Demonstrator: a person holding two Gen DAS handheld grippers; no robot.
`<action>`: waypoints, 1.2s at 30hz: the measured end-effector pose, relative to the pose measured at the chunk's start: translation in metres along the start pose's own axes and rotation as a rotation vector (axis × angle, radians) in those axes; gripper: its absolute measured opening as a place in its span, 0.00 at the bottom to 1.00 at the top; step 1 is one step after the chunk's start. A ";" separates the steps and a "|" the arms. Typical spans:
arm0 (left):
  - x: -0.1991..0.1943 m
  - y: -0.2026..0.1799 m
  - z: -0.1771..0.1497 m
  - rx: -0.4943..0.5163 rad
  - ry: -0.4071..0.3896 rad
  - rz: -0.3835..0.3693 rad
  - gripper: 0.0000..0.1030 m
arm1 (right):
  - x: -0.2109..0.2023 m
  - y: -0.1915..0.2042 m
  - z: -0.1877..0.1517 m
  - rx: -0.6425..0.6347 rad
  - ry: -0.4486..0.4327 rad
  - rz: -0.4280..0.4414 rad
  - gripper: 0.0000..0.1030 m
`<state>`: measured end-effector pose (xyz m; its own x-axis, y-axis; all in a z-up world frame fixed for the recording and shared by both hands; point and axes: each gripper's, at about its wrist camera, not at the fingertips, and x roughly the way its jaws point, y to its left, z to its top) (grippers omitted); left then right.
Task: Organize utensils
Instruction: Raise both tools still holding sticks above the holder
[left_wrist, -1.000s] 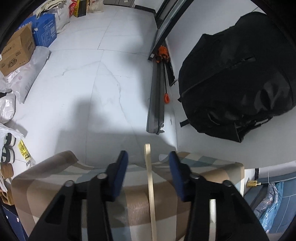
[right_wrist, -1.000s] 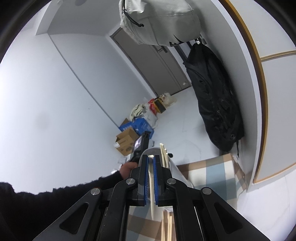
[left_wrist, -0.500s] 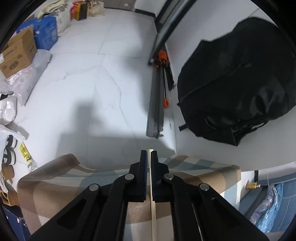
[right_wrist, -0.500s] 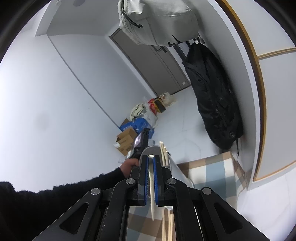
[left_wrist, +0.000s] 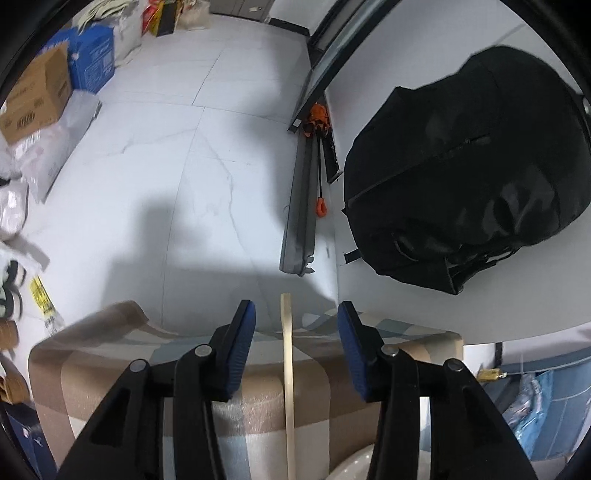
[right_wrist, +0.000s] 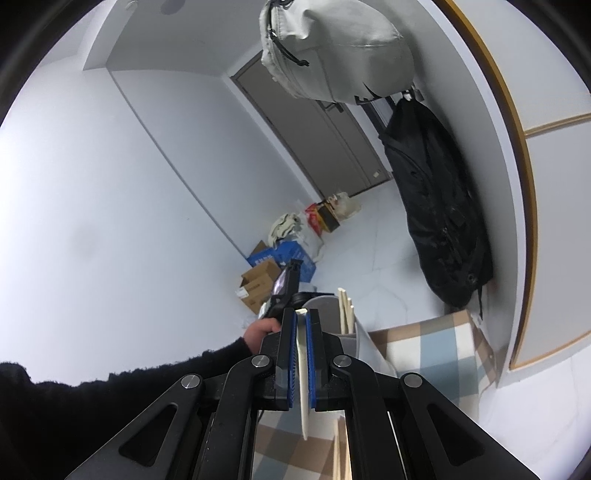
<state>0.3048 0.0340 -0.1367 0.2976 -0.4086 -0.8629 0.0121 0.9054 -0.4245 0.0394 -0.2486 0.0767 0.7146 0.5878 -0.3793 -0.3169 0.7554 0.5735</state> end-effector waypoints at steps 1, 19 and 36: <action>0.001 0.001 0.000 0.005 0.008 0.004 0.39 | 0.000 -0.001 0.002 0.002 -0.001 -0.003 0.04; 0.012 0.012 0.001 0.010 0.011 0.038 0.02 | 0.007 -0.003 0.003 0.003 0.010 -0.008 0.04; -0.175 -0.007 -0.046 0.077 -0.393 -0.027 0.02 | 0.031 0.057 0.061 -0.176 0.000 0.005 0.04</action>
<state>0.2088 0.0938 0.0051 0.6384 -0.3706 -0.6746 0.0921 0.9069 -0.4111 0.0815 -0.2043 0.1417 0.7127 0.5917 -0.3766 -0.4249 0.7915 0.4393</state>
